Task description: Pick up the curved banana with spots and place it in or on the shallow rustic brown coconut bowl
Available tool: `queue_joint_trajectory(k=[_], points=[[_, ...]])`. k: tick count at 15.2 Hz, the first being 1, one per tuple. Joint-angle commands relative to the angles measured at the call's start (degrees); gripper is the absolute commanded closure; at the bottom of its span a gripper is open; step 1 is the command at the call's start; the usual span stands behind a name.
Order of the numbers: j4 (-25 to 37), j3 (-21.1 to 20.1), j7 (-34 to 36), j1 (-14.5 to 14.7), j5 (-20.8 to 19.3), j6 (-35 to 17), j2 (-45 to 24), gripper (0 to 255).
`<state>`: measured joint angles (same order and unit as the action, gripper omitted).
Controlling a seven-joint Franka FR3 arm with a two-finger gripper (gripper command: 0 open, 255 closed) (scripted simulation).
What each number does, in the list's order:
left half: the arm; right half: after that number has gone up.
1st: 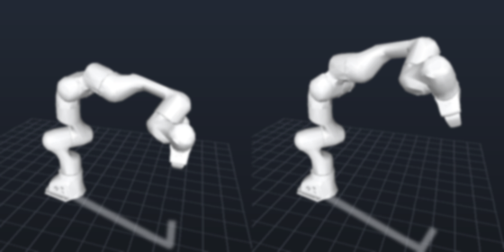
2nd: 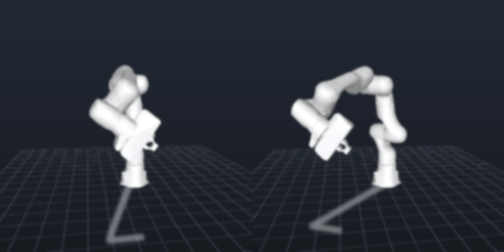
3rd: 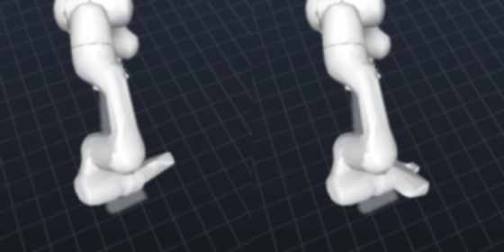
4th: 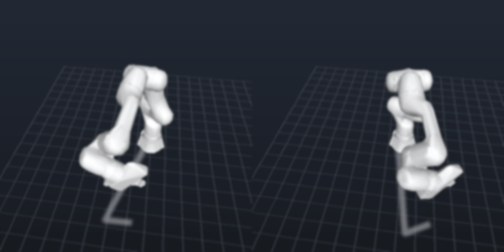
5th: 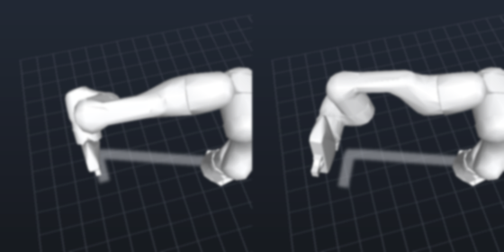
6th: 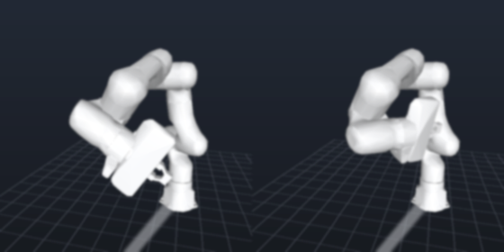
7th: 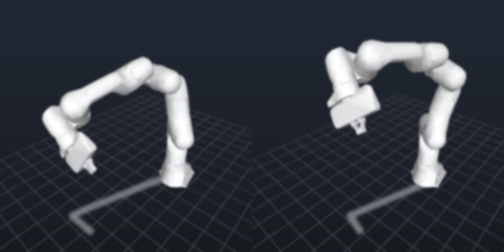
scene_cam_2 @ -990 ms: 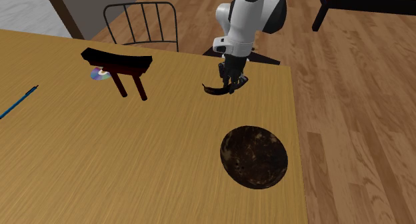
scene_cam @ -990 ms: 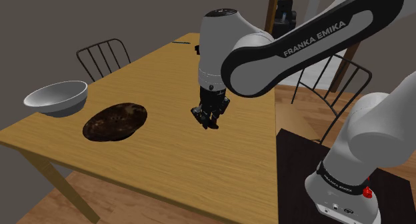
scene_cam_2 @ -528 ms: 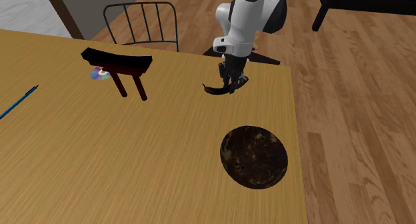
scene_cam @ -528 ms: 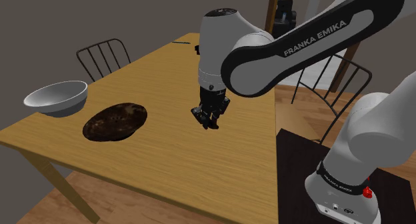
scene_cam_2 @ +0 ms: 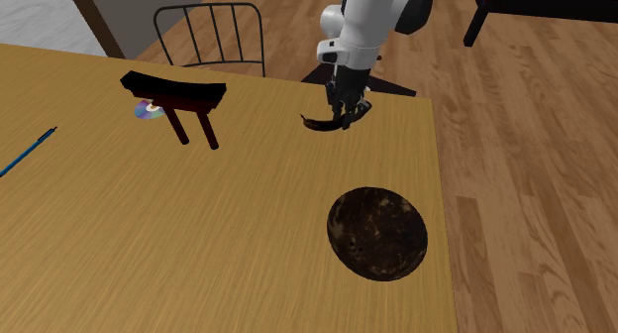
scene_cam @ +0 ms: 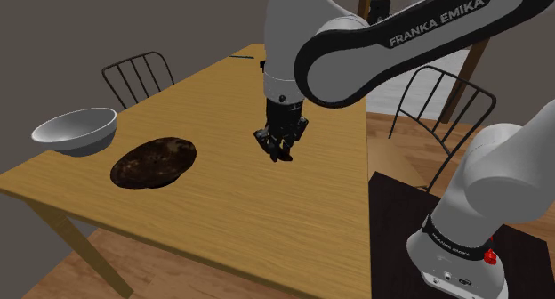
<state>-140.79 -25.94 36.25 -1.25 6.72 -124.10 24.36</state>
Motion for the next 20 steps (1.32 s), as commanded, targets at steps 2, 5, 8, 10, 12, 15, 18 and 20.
queue_joint_trajectory(k=[2,5,8,10,12,15,18,20], points=[[1.73,0.51,-0.33,0.07,0.09,2.68,0.96,255],[3.51,0.94,-0.58,0.08,0.09,5.14,1.66,255],[5.39,1.35,-0.79,0.05,0.05,7.56,2.22,255],[6.69,1.60,-0.91,0.02,0.00,9.15,2.52,255],[8.04,1.84,-1.02,-0.02,-0.06,10.73,2.76,255],[11.15,0.96,0.11,-0.35,-0.66,11.79,0.69,255],[17.25,-2.28,3.97,-1.24,-2.93,11.32,-6.15,255],[21.66,-4.40,6.79,-1.70,-5.05,11.37,-10.93,255]])
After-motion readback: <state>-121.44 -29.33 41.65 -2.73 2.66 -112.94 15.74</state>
